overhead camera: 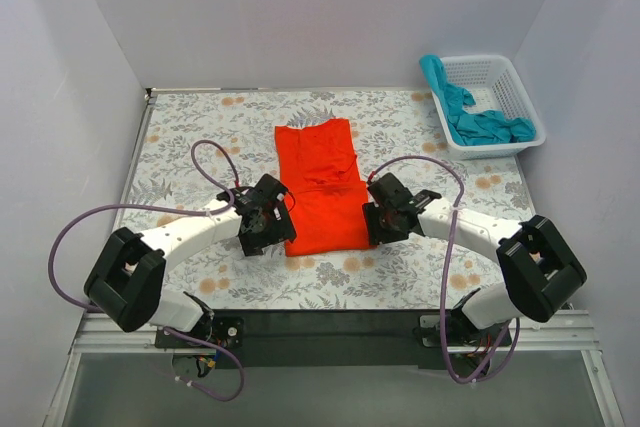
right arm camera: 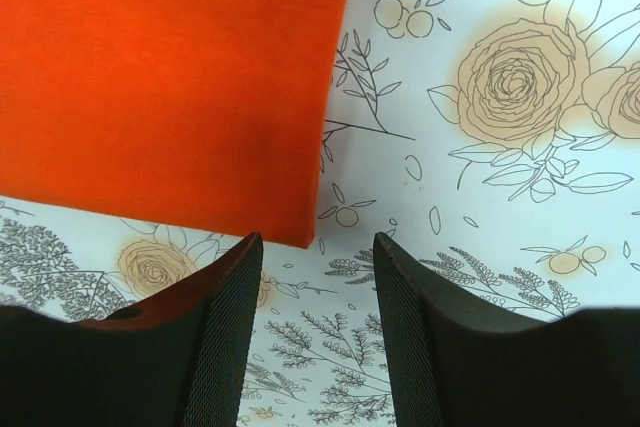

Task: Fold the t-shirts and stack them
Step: Fold the tshirt

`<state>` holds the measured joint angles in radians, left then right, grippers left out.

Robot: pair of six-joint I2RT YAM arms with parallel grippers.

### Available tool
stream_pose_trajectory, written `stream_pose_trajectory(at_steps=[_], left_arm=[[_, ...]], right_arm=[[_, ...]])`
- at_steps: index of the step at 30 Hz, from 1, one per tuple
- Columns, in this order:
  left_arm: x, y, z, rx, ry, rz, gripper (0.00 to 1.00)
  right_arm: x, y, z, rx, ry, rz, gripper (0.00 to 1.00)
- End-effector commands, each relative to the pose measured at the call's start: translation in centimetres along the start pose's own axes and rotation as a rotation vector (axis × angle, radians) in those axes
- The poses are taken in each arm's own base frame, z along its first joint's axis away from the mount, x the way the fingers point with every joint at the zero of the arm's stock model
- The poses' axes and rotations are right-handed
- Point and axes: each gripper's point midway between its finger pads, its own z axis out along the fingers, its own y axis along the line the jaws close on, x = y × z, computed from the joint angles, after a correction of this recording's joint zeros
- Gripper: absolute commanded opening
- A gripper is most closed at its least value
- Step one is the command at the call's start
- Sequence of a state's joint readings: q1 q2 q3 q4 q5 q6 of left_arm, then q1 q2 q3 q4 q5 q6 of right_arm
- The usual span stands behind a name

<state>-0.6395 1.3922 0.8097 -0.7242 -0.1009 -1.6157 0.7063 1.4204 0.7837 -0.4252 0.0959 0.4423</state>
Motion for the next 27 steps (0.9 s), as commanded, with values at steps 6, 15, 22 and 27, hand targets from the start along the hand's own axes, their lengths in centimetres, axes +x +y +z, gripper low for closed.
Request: stream_pose_trajectory(at_steps=[6,15,22,27], left_arm=[[-0.7,-1.4,-0.3,-0.018,-0.061,0.03,0.76],[-0.2,-1.5,0.3,-0.036,-0.058,0.048,0.76],[0.2,-1.7,0.6,-0.045,-0.049,0.064,0.76],[0.4,-1.6,0.7,-0.048,-0.042,0.06,0.76]], right_arm=[[-1.1,0.6,0.2,0.029,-0.014,0.007,0.51],[-0.2,0.7,1.4,0.04,0.031,0.002,0.49],[2.0,0.5,2.7,0.067,0.102,-0.003,0.41],[3.8,0.4,3.3,0.055,0.157,0.006,0.25]])
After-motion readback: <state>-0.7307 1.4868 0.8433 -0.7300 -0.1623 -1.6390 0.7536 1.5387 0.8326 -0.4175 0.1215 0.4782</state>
